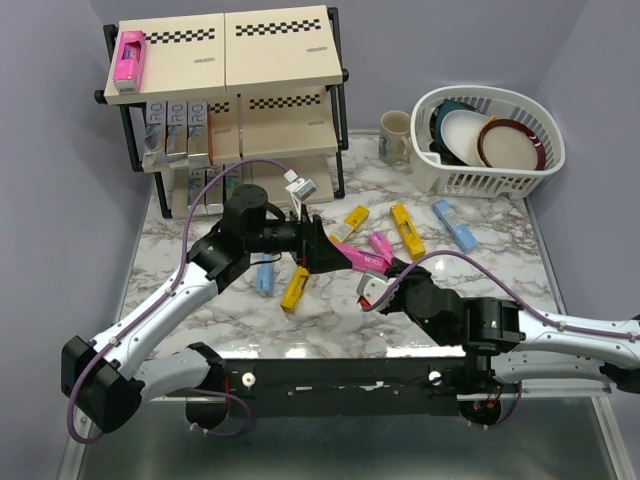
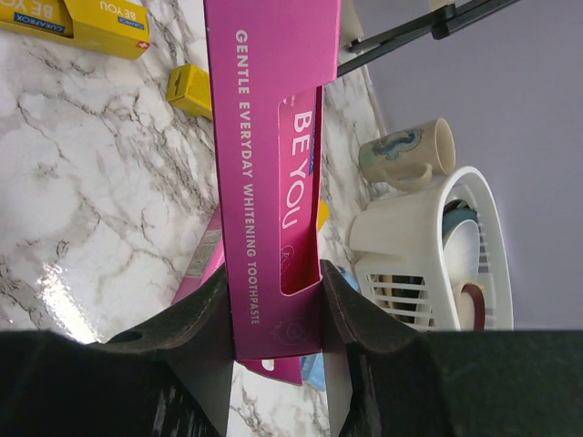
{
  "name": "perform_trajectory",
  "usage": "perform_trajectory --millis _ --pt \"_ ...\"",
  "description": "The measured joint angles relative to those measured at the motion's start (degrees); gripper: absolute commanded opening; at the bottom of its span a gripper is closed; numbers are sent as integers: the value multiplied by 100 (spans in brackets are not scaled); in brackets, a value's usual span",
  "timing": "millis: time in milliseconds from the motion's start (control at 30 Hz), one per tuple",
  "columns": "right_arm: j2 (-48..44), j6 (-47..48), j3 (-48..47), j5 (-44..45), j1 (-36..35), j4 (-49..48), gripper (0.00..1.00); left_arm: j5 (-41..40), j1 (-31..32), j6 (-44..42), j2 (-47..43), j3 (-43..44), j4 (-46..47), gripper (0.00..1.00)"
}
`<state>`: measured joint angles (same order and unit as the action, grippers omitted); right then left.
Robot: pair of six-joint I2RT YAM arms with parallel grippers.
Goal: Place and organize the toothpastes onto the shelf
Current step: Pick up the toothpaste from the center of the board.
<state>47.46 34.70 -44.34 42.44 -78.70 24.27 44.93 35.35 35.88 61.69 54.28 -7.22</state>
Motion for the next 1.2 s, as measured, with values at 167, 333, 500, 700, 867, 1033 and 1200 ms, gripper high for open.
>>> perform_trajectory --millis 167,333,500,700,867,1033,1200 --pt "-66 -11 55 -11 -24 -24 40 4 201 -168 175 68 24 79" --pt "-179 -11 92 -11 -39 -70 40 9 280 -269 251 68 26 70" --pt "-203 -11 151 -13 -39 -92 40 13 315 -293 291 68 31 61" --pt "-203 -13 188 -20 -42 -105 40 15 328 -286 350 68 81 51" --pt "-205 -15 190 -20 -44 -109 43 4 323 -310 365 68 85 42" --pt "-199 -39 201 -31 -44 -114 67 4 330 -417 365 70 79 36" --pt "-160 -138 219 -55 -46 -195 83 -70 341 -656 356 136 -111 31"
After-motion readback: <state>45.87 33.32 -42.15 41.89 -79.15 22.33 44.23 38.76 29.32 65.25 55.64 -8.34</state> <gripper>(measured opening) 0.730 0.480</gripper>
